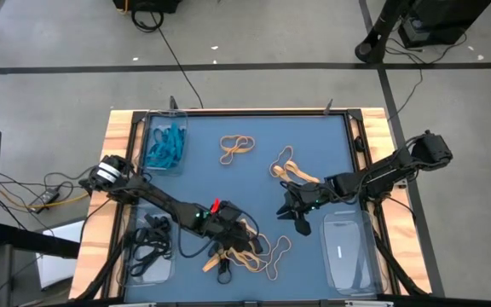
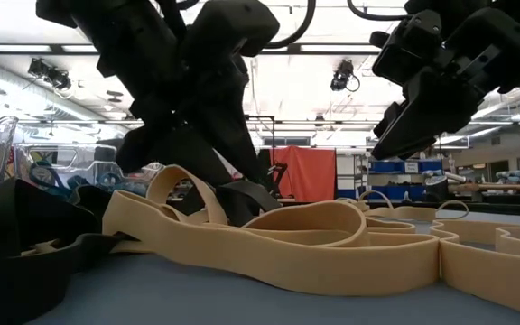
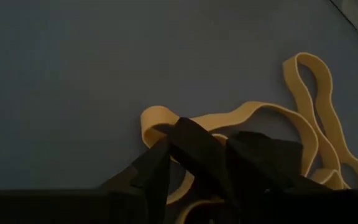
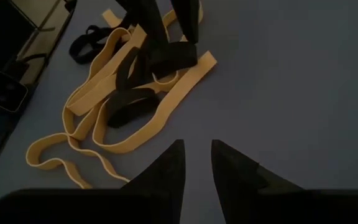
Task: Sort rubber bands into baskets
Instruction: Put the black rubber band into the bottom left transparent bin
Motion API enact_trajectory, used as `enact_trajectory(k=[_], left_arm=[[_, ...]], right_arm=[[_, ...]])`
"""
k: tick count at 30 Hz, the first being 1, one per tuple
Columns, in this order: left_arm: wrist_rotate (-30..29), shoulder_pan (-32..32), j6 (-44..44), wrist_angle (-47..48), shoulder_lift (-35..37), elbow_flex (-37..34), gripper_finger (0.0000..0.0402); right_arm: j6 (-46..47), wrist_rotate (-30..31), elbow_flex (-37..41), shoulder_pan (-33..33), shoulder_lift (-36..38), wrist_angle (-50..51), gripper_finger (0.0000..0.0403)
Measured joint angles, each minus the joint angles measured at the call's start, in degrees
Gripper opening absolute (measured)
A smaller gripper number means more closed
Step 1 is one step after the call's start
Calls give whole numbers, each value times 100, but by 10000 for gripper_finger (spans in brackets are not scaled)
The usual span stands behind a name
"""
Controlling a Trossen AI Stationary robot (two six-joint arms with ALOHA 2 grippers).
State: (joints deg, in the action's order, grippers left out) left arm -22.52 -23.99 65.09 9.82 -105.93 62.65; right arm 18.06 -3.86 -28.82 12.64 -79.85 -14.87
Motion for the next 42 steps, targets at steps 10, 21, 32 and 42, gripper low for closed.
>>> enact_trajectory(k=[10,21,32,42], left_arm=[[26,-7,-36,-295,-35,0,81],[103,-24,-197,-696,-234,1,87],[218,-16,-195,-683,-337,2,134],[334,-11,-655,-711,-317,2,11]], right_arm=[[2,-2,0,0,0,1,91],[44,-7,-9,0,2,92,91],[46,-9,-5,0,2,102,91],[210,-13,-4,0,2,71,91]])
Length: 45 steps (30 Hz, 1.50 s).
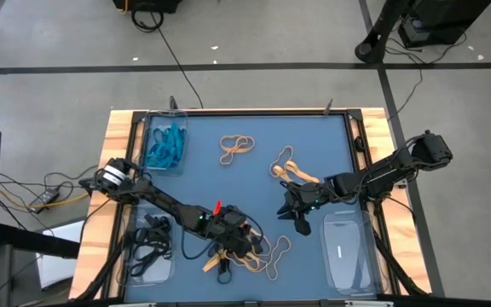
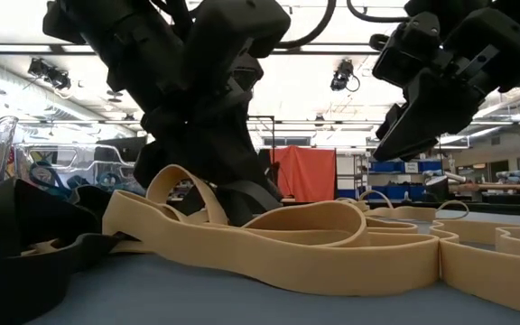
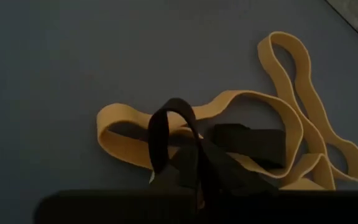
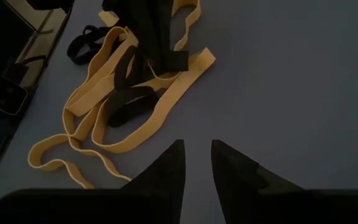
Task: Sort rubber bands into baskets
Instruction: Put the black rubber band into the bottom left transparent bin
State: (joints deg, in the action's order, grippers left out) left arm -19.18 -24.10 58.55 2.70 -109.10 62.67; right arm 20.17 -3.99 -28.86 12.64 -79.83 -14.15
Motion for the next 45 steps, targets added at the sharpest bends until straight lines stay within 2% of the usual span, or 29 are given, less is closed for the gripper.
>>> enact_trajectory(k=[4,10,16,19,23,27,34,37,42,45], left_arm=[[-66,0,-136,335,288,0,5],[-514,-94,-74,1646,1149,0,3],[-558,-541,906,3322,2009,0,3],[-287,-849,1672,4233,2379,0,2],[138,-1298,2585,5276,2808,33,2],[341,-1716,3314,5985,3107,149,2],[1122,-2266,4113,6673,3163,170,2],[1383,-2425,4360,6841,3053,170,3],[1453,-2621,4450,6897,2960,170,6],[1390,-2695,4668,6919,2934,170,26]], right_arm=[[133,-2,0,88,-1,-35,91],[199,289,-1,358,-81,-417,91],[165,284,0,455,-595,-1322,91],[76,190,-160,425,-913,-1482,91],[-561,-96,-694,369,-1395,-1478,91],[-1137,-125,-1504,257,-1940,-1031,91],[-1991,-42,-2617,179,-2635,-813,91],[-2073,-191,-2992,179,-2887,-778,91],[-2354,-308,-3629,179,-3438,-455,96],[-2526,-281,-4011,179,-3729,-247,103]])
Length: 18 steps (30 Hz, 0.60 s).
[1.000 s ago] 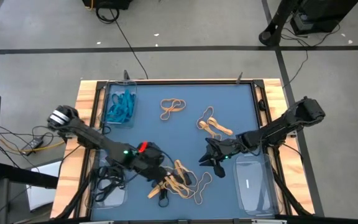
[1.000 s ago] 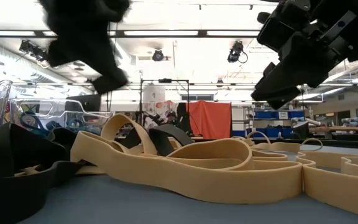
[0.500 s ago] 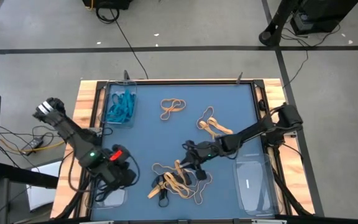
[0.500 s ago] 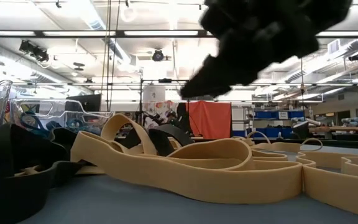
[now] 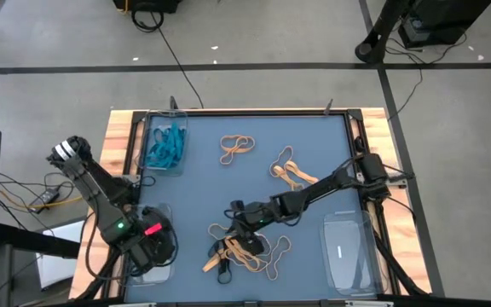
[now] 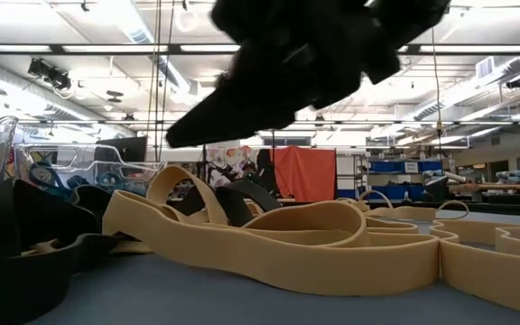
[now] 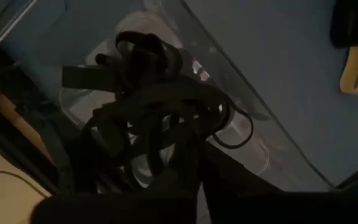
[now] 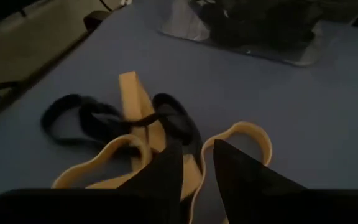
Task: Sort rubber bands into baskets
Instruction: Put the black rubber band into the bottom left transparent bin
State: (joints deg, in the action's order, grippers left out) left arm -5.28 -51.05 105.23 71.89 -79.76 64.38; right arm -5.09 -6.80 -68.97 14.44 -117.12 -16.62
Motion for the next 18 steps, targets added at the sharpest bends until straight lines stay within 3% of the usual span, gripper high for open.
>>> enact_trajectory(k=[5,11,18], left_arm=[[26,-162,138,80,-29,-112,97],[511,-344,378,190,-30,-381,184],[610,-541,347,300,-5,-420,224]], right_arm=[[-295,181,-577,-10,-444,352,125],[-526,-62,-1066,-39,-901,811,142],[-519,-210,-1414,-26,-1345,741,130]])
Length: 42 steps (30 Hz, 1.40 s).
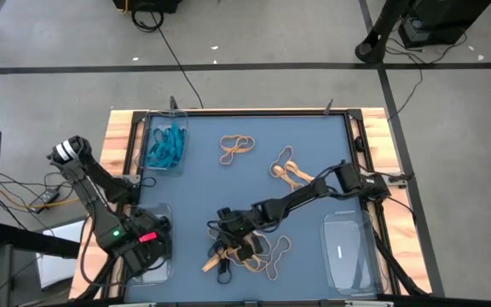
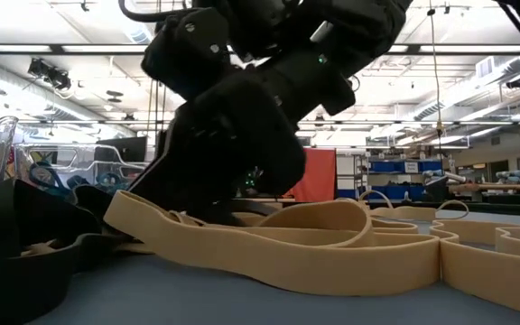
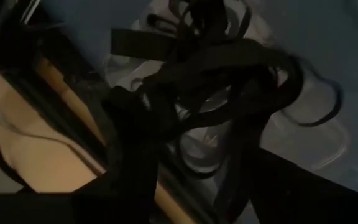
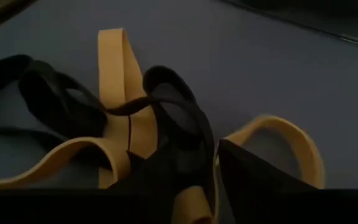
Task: Sort rubber bands into baskets
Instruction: Put the black rubber band into the bottom left transparent bin
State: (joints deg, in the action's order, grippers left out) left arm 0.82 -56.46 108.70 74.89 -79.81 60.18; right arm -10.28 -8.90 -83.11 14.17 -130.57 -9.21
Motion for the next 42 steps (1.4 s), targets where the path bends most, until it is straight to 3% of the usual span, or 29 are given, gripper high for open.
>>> enact_trajectory(k=[4,10,17,24,28,32,35,42], left_arm=[[-7,-195,265,-17,0,0,224],[-665,-297,538,-108,0,0,225],[-1057,-298,477,204,2,0,225],[-2748,-295,463,-210,2,2,225],[-4186,-295,230,-700,2,-4,225],[-5461,-219,-354,-1263,-4,-7,225],[-5831,-75,-606,-1477,-26,-11,225],[-6016,378,-1218,-1882,-371,-9,225]], right_arm=[[63,62,-39,0,-56,17,99],[180,208,-44,0,78,167,18],[410,787,-39,0,365,331,31],[432,1873,-39,4,808,517,13],[455,2960,-39,-2,1104,910,25],[422,3441,-39,-11,1349,1053,20],[335,3495,-39,-7,1472,1009,15],[258,3808,-39,2,1657,838,18]])
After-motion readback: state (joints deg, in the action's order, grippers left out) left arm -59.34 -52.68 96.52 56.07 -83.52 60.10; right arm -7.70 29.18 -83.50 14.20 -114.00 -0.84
